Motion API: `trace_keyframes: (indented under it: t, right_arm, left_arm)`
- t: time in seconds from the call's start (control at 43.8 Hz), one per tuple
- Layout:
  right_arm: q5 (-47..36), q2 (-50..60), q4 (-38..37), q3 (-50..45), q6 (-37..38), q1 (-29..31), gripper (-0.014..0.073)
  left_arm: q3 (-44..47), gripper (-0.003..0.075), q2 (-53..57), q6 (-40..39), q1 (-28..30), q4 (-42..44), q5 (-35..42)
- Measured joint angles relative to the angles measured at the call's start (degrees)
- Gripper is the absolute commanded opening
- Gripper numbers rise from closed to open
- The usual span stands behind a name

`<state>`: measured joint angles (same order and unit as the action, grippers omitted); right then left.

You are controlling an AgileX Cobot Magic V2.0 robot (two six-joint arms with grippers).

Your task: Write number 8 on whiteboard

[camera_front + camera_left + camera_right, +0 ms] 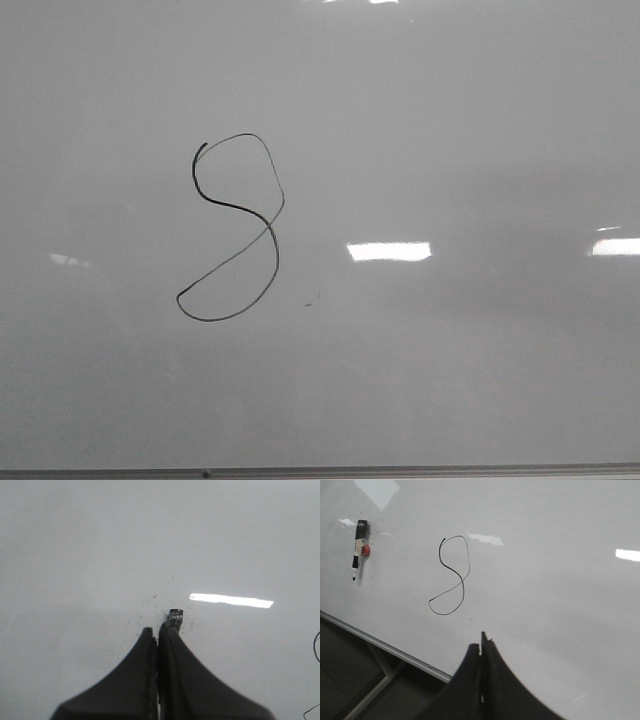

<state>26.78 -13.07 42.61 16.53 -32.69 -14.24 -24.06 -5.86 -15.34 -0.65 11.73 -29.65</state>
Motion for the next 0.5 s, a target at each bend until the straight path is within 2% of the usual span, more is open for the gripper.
trace_keyframes:
  t: [0.228, 0.411, 0.502]
  right_arm:
    - [0.00, 0.00, 0.00, 0.00, 0.00, 0.00, -0.0071]
    - [0.00, 0.00, 0.00, 0.00, 0.00, 0.00, -0.0071]
    - [0.00, 0.00, 0.00, 0.00, 0.00, 0.00, -0.0071]
  left_arm:
    - [1.45, -0.0021, 0.37, 0.28, 0.00, -0.38, 2.03]
    - [7.52, -0.0020, 4.53, 11.23, 0.00, -9.99, 9.04]
    - [11.33, -0.0020, 6.21, 13.93, 0.00, -13.00, 11.52]
